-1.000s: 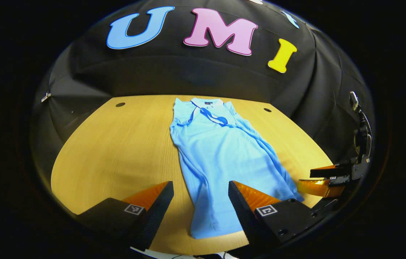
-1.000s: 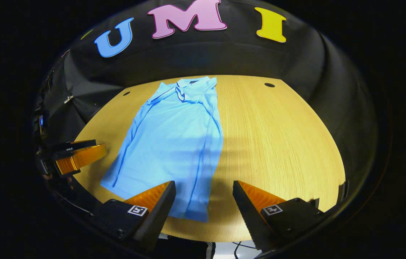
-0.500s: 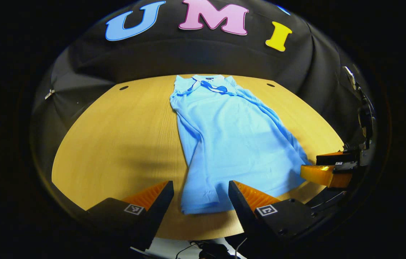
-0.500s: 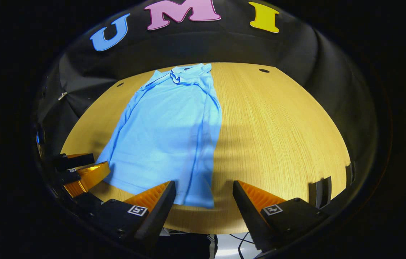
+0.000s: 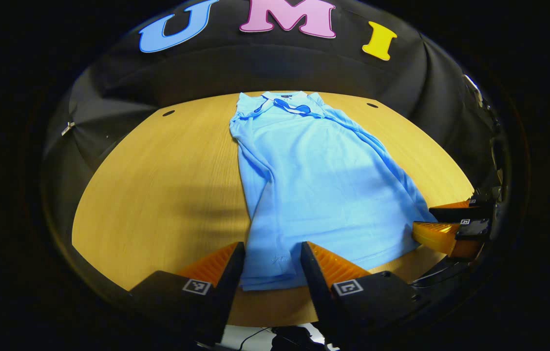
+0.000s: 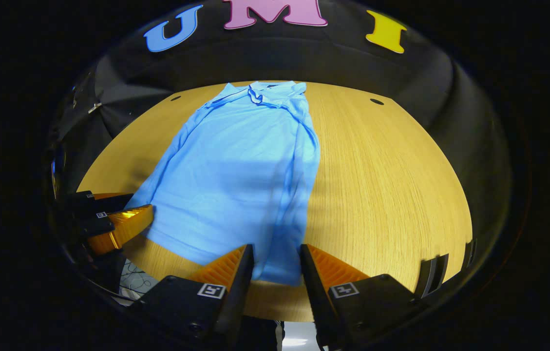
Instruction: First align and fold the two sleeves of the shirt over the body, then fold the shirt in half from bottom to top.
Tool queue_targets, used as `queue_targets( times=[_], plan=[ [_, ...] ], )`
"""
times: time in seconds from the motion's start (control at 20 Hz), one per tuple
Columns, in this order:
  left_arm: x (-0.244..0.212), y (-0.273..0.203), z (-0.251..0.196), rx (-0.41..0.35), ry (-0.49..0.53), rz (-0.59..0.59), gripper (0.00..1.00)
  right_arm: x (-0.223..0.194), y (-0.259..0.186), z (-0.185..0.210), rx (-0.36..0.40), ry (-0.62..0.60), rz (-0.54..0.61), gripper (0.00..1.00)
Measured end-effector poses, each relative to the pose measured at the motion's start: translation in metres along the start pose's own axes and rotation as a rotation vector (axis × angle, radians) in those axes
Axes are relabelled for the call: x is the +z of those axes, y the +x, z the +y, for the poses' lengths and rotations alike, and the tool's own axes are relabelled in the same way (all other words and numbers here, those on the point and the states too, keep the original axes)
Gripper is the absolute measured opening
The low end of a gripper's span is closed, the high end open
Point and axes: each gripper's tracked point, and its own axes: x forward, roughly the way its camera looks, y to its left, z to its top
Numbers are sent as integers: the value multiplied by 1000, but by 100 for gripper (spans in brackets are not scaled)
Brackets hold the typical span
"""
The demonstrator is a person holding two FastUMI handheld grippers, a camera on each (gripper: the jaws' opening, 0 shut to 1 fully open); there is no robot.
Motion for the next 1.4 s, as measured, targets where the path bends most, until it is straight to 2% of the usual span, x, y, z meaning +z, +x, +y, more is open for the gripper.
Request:
queue_targets(
  times=[0.05, 0.1, 0.15, 0.2, 0.25, 0.35, 0.45, 0.75, 0.95, 1.15, 1.4],
  plan=[
    [1, 0, -3, -10, 5, 6, 65, 1, 3, 2, 4, 4, 6, 59],
    [2, -1, -6, -17, 6, 10, 53, 1, 3, 4, 8, 9, 13, 45],
    [1, 0, -11, -32, 9, 16, 36, 1, 1, 7, 20, 12, 18, 47],
    [2, 0, -14, -34, 8, 19, 28, 3, 3, 10, 30, 18, 24, 31],
    [3, 1, -15, -39, 4, 24, 19, 4, 4, 9, 30, 27, 28, 22],
    [6, 2, -16, -47, -15, 33, 12, 8, 6, 11, 52, 38, 42, 8],
    [8, 1, -14, -53, -51, 59, 7, 13, 11, 12, 80, 48, 55, 6],
    [51, -12, -6, -65, -116, 44, 6, 71, 6, 10, 127, 30, -6, 6],
    [106, -14, 1, -61, -150, -2, 6, 124, 9, 12, 162, 26, -58, 6],
    [180, -6, 8, -59, -151, -78, 6, 192, 19, 4, 185, 46, -124, 6],
    [264, 23, 20, -68, -185, -147, 6, 282, 43, -16, 196, 64, -208, 6]
  ],
)
